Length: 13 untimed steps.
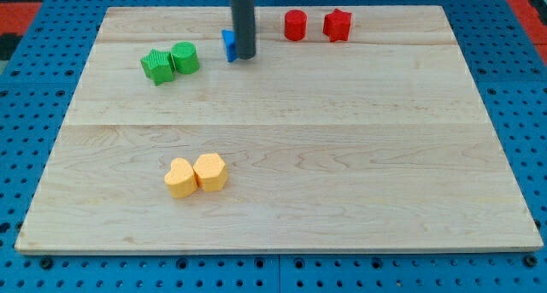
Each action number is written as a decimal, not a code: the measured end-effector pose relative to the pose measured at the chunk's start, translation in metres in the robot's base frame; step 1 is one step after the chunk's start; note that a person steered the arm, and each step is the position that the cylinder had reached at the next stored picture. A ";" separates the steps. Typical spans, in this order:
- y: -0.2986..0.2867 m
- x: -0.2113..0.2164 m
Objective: Move the green circle to the bottom right of the blue cube
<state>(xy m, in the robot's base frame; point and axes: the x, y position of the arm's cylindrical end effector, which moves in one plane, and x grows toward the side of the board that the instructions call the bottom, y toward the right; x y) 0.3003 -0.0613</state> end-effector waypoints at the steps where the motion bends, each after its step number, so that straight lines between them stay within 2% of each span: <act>1: -0.032 -0.019; 2: -0.054 -0.045; 3: -0.055 -0.051; 5: -0.019 0.047; 6: -0.078 0.061; 7: -0.124 0.047; 8: -0.116 0.018; 10: -0.087 0.043; 12: -0.089 0.020; 13: -0.064 0.005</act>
<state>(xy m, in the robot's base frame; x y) 0.3054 -0.1250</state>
